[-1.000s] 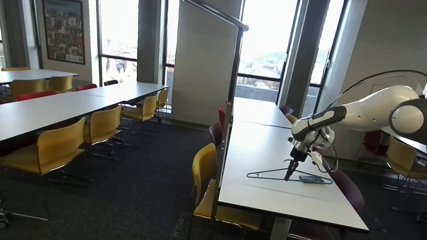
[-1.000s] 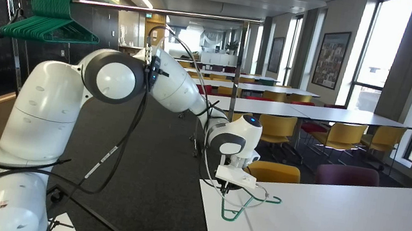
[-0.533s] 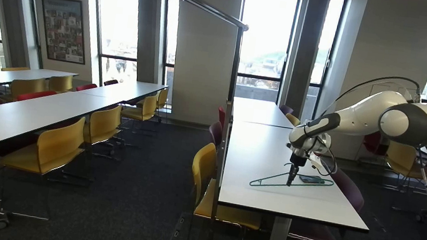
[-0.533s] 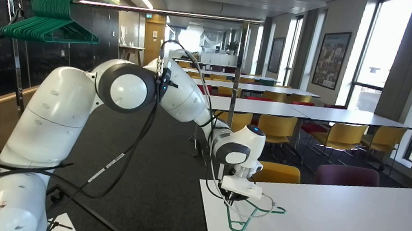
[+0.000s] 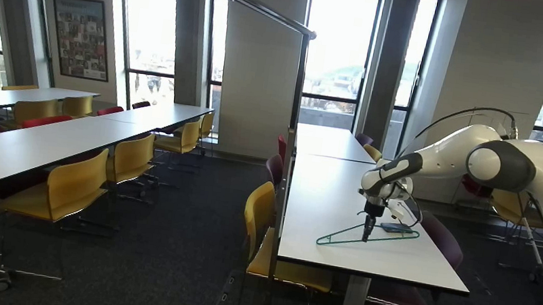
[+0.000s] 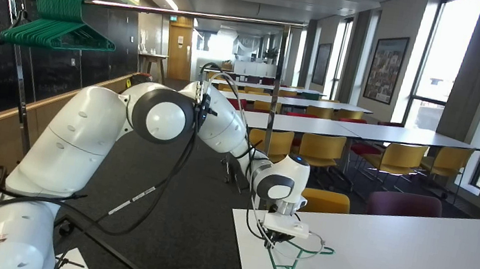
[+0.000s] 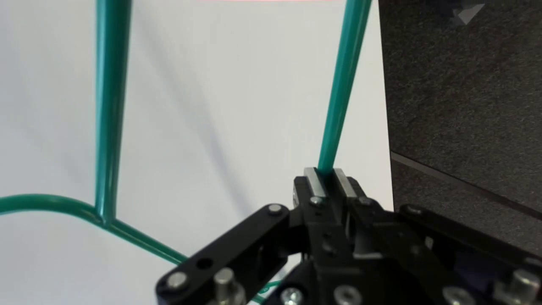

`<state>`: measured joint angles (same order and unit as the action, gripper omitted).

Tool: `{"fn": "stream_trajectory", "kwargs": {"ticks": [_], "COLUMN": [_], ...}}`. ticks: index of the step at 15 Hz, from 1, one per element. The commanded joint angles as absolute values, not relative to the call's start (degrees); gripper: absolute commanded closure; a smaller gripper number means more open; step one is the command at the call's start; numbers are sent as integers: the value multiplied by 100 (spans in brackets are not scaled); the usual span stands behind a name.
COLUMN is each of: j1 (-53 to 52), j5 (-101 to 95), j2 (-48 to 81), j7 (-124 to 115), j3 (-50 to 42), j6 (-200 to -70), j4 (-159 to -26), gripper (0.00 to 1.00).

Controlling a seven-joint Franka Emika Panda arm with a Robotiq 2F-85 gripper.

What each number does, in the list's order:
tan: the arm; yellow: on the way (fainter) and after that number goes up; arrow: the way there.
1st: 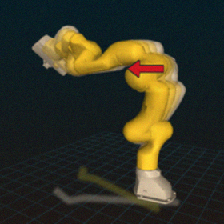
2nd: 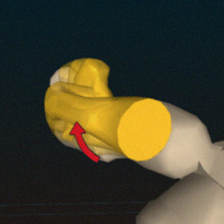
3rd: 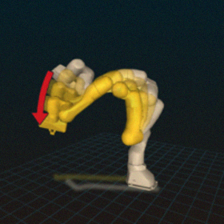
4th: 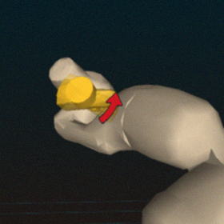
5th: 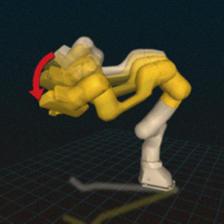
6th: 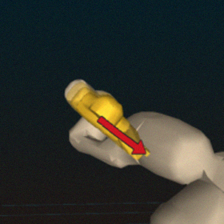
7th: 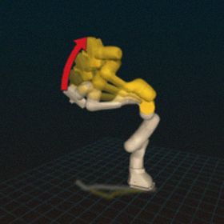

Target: Take the clothing hanger off of the clothing rack and place it on the table

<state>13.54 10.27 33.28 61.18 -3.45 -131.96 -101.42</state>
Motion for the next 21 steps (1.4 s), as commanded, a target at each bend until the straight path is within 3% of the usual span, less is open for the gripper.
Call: {"fn": "stream_trajectory", "kwargs": {"ticks": [1,13,21], "j1": [1410,1291,1397], "j5": [759,-209,-84], "j2": [3589,4148,4027], "j7": [5838,4667,4903], "j3": [-272,-333,100], "j6": [-13292,-13096,-12757], "j4": [-9799,-9396,-9496], "gripper": [98,98,98]}}
